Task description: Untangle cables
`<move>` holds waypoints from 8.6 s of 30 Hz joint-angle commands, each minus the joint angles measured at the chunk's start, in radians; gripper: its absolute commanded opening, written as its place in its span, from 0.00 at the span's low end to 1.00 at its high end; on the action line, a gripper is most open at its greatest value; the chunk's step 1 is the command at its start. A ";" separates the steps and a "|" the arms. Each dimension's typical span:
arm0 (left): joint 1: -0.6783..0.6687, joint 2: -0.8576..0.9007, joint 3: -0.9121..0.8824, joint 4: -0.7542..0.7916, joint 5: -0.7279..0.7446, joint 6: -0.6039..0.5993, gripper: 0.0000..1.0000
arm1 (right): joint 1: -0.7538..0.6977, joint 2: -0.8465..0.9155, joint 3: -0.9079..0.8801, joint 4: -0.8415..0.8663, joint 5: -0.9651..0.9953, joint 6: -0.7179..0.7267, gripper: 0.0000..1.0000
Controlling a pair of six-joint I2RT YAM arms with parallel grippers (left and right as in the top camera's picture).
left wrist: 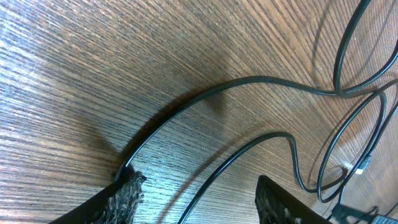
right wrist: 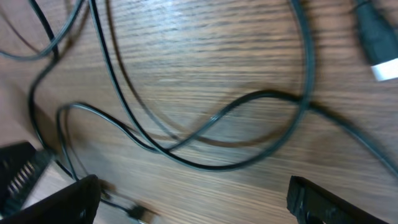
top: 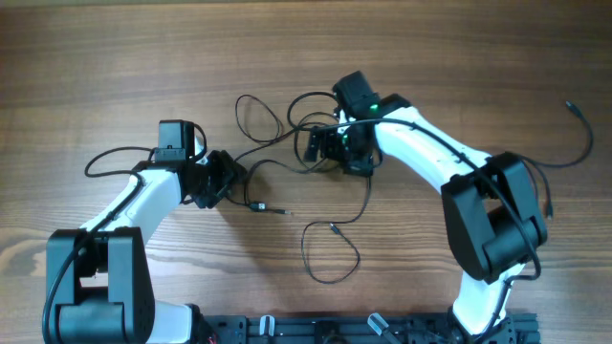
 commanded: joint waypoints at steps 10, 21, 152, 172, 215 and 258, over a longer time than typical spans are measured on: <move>0.007 -0.002 -0.009 -0.023 -0.040 0.024 0.63 | 0.092 0.022 0.000 0.108 0.278 0.346 0.75; 0.007 -0.002 -0.009 -0.034 -0.040 0.024 0.63 | 0.111 0.024 -0.052 0.175 0.286 0.418 0.71; 0.007 -0.002 -0.009 -0.071 -0.040 0.023 0.63 | -0.982 -0.139 0.942 -0.705 0.584 -0.238 0.04; 0.007 -0.002 -0.009 -0.066 -0.040 0.023 0.63 | -0.859 0.005 0.936 -0.892 0.035 -0.631 1.00; 0.007 -0.002 -0.009 -0.082 -0.040 0.023 0.63 | -0.141 -0.124 0.204 -0.214 -0.694 -0.829 0.06; 0.085 -0.083 -0.008 -0.064 -0.100 0.202 0.69 | 0.043 0.135 0.327 0.219 0.123 -0.605 0.12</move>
